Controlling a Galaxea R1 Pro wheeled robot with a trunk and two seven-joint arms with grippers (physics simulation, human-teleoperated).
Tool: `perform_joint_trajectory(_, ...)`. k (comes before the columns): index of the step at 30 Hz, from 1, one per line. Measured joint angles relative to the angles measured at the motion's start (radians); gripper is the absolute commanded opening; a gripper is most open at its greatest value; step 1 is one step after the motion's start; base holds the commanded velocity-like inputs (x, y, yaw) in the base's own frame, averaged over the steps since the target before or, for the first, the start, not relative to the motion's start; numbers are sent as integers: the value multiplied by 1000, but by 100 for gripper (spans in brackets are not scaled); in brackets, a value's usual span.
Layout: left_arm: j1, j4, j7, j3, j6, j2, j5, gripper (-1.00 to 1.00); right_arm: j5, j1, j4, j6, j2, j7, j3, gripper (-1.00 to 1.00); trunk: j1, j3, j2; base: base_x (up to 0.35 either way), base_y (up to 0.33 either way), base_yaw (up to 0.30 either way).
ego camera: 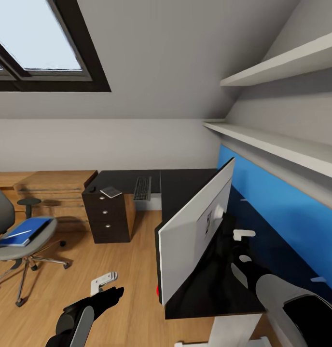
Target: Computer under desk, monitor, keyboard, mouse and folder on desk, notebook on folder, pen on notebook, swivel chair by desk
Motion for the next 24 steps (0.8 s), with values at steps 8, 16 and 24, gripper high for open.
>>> perform_joint_trajectory(8,0,0,0,0,1,0,0,100,-1,0,3,-3,0,-9,-1,-100,0,0,0,241,-5,0)
perform_joint_trajectory(16,0,0,0,0,1,0,0,100,-1,0,3,-2,0,-9,-1,-100,0,0,0,38,0,0)
perform_joint_trajectory(24,0,0,0,0,0,0,0,100,-1,0,3,-3,0,-9,-1,-100,0,0,0,224,-1,0)
